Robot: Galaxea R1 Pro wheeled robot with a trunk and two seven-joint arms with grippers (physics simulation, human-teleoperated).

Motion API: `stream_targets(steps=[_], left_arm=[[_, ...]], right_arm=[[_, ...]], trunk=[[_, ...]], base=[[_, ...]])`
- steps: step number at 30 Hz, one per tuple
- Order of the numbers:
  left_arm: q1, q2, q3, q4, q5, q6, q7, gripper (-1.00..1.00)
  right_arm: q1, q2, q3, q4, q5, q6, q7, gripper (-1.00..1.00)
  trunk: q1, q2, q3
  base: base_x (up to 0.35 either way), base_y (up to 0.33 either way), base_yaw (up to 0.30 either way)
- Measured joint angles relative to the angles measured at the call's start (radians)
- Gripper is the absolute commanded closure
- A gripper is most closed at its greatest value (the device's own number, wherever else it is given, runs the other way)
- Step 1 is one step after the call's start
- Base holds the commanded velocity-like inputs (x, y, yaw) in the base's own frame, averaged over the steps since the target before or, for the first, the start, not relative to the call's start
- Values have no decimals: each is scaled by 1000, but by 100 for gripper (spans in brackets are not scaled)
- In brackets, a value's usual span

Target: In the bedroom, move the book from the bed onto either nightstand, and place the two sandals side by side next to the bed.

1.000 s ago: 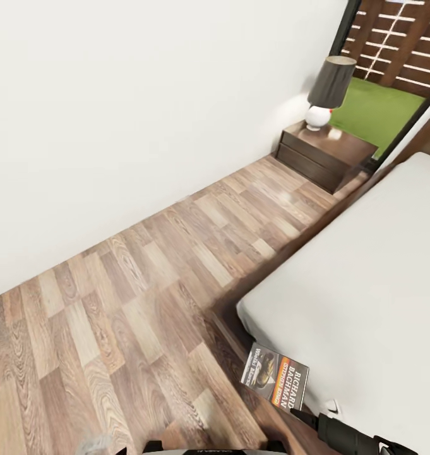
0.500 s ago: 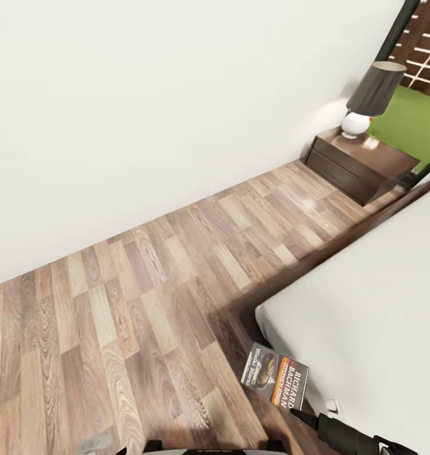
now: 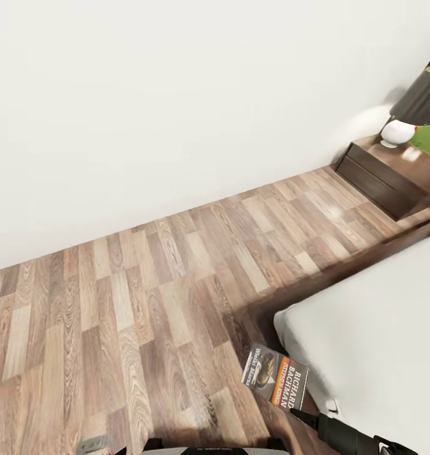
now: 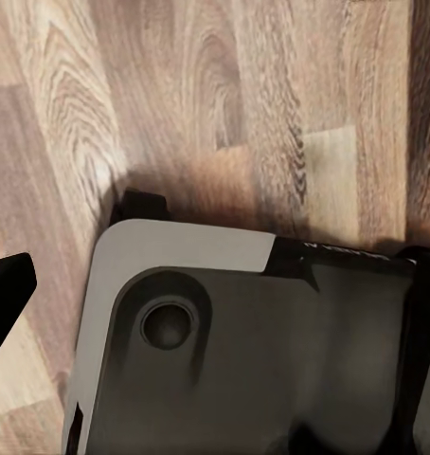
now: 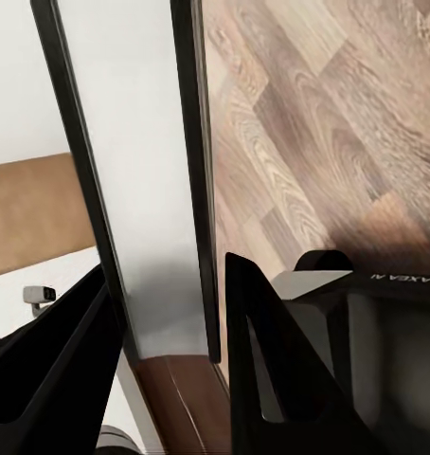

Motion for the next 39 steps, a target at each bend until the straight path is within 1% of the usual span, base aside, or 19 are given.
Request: stream_targets(steps=[39], left_arm=[[0, 0, 0, 1, 0, -2, 0, -100]], right_arm=[[0, 0, 0, -2, 1, -6, 0, 100]], trunk=[[0, 0, -23]], base=[[0, 0, 275]])
